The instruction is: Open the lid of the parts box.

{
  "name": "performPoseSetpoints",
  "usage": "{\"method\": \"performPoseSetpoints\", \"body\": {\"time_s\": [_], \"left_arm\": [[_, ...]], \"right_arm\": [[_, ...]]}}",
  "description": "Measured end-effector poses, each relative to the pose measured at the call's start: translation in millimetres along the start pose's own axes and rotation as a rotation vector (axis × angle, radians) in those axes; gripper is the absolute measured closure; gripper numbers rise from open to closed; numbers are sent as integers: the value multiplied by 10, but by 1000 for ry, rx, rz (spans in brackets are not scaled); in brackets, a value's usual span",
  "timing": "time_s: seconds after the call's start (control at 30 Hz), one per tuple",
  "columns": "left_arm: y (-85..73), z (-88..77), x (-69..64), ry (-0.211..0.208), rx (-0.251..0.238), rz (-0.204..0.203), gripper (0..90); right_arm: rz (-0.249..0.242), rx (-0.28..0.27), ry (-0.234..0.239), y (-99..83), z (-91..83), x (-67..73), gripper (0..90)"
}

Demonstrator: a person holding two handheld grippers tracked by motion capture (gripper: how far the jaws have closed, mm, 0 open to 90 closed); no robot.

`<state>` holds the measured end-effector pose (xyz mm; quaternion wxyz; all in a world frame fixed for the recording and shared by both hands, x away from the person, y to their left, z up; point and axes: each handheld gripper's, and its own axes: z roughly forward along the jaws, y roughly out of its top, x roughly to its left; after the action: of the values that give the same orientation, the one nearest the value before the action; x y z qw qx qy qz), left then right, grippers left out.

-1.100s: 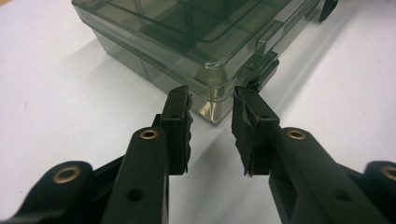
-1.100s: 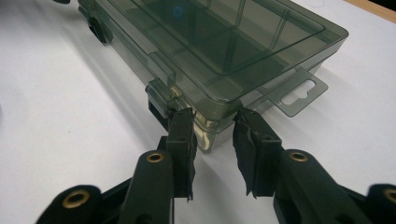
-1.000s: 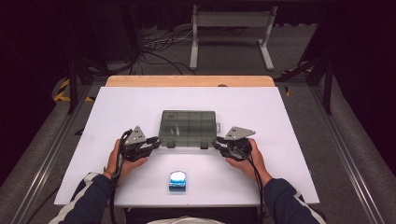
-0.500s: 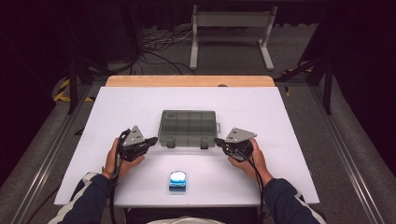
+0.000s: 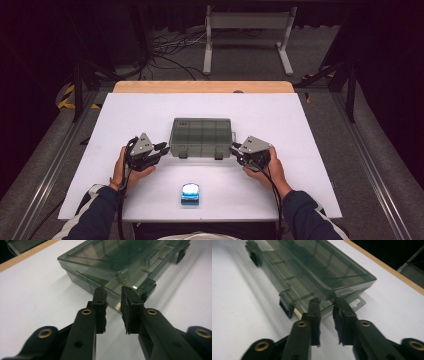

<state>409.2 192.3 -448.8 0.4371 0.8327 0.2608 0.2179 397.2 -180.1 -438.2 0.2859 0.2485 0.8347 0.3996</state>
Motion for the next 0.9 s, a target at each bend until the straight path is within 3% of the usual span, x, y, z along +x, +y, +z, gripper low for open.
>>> {"method": "performPoseSetpoints", "body": {"time_s": [0.17,0.43,0.7,0.8,0.9], "left_arm": [[45,19,27,33,-5,14,664],[155,5,5,94,-19,61,572],[387,40,69,130,-44,104,563],[445,53,112,130,-64,91,608],[511,56,137,131,-73,108,653]], "right_arm": [[-15,-5,-31,15,7,-20,644],[-71,-28,-72,145,22,-20,642],[-78,-62,-112,313,-38,-90,694],[-71,-69,-119,372,-32,-130,705],[-44,-74,-119,436,-27,-188,717]]}}
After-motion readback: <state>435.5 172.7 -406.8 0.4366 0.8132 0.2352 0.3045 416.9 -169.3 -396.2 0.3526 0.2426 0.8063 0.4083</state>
